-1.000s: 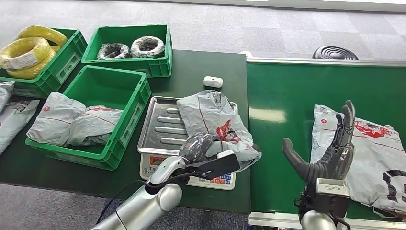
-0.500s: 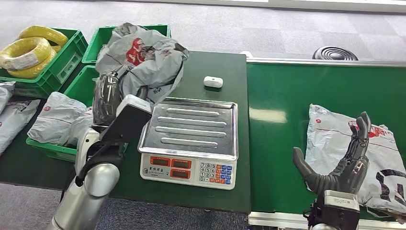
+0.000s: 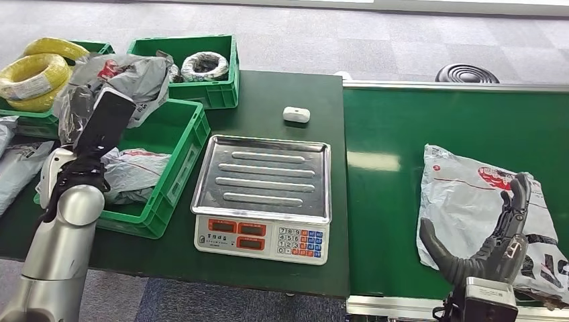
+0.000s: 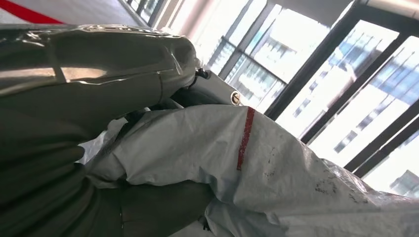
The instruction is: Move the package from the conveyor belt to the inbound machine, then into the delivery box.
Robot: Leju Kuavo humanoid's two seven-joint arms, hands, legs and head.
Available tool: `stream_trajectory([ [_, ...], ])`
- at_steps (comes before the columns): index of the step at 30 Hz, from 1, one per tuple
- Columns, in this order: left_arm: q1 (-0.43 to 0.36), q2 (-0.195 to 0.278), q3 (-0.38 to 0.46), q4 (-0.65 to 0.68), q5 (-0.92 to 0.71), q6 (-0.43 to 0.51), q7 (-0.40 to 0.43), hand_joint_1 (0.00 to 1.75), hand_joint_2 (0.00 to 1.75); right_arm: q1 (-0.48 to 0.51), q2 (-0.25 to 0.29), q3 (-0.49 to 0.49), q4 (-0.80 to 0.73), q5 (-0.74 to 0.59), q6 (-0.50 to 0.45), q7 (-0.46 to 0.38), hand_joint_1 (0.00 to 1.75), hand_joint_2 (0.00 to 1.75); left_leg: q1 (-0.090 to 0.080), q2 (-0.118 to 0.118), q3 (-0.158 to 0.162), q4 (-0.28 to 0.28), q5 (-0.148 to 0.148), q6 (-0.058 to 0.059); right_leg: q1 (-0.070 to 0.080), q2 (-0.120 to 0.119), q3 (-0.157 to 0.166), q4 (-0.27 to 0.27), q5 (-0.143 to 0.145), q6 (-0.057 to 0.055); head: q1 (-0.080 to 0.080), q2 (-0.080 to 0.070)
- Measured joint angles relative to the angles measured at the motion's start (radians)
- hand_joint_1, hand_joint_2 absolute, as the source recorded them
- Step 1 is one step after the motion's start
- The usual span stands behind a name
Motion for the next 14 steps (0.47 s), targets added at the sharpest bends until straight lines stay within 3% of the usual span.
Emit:
stream_trajectory([
  [2,0.005,0.03,0.025,0.062,0.044,-0.028,-0.011,1.55,1.75,0.015,-0.006,0.0,-0.004,-0.002,0.013,-0.004,0.0,1.75,0.0,0.002,0.0,0.0,0.0,0.0,0.0,0.002,-0.001,0.0,0.0,0.0,0.0,0.0],
  [4,0.013,0.058,0.043,0.108,0.056,-0.029,-0.01,0.68,1.75,0.02,-0.008,0.0,-0.005,0.001,0.028,0.0,0.0,1.75,0.0,0.003,-0.001,0.0,0.0,0.0,0.0,0.003,-0.001,0.0,0.0,0.0,0.0,0.0],
  [6,0.018,0.08,0.055,0.143,0.073,-0.038,-0.009,0.0,1.75,0.021,-0.009,0.001,-0.005,0.006,0.037,0.005,0.0,1.75,0.0,0.002,-0.001,0.0,0.0,0.0,0.0,0.003,-0.001,0.0,0.0,0.0,0.0,0.0],
  [14,0.043,0.115,0.07,0.197,0.179,-0.098,-0.02,0.0,1.75,0.024,-0.012,0.004,-0.005,0.006,0.049,0.012,0.0,1.75,0.0,0.001,-0.001,0.0,0.0,0.0,0.0,0.002,-0.001,0.0,0.0,0.0,0.0,0.0],
])
